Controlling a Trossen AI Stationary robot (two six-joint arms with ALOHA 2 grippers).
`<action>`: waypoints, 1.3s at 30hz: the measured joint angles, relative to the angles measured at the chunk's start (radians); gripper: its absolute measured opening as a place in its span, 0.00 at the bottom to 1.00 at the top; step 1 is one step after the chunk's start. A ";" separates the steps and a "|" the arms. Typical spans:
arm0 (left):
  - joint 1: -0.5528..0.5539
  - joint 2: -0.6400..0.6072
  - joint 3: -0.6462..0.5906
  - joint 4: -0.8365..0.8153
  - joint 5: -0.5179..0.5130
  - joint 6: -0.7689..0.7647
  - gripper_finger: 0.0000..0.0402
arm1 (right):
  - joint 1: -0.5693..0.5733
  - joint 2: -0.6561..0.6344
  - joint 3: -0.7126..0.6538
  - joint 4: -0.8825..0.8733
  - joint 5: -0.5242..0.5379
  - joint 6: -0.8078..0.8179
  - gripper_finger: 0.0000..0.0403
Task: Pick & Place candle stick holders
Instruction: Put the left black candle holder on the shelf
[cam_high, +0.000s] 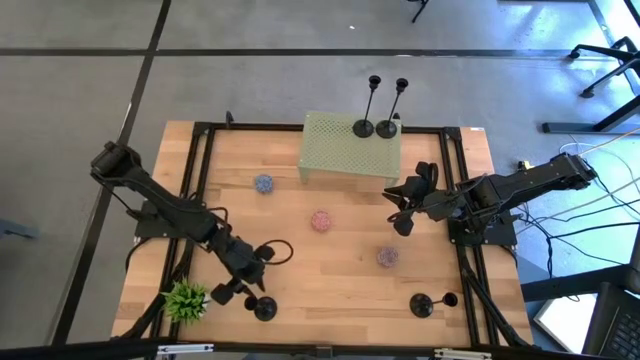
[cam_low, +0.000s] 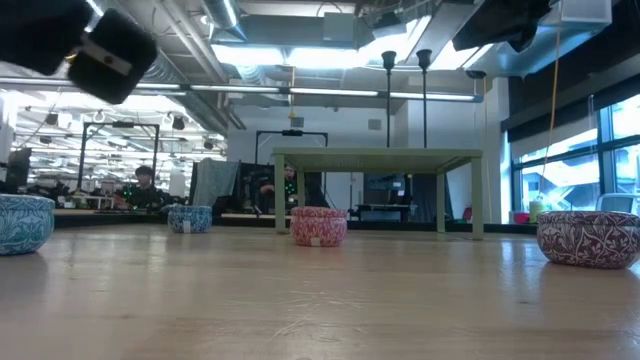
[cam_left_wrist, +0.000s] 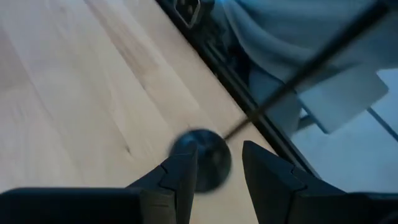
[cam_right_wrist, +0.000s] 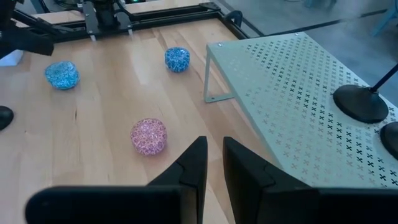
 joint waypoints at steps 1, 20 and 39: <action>0.001 0.007 0.000 0.018 -0.002 0.011 0.31 | 0.000 0.000 0.000 0.001 0.000 0.000 0.14; -0.061 0.067 0.000 0.146 -0.182 -0.074 0.31 | 0.000 0.000 0.000 0.106 0.001 -0.266 0.14; -0.082 0.067 0.000 0.112 -0.125 -0.090 0.31 | 0.000 0.000 0.000 0.127 0.000 -0.289 0.14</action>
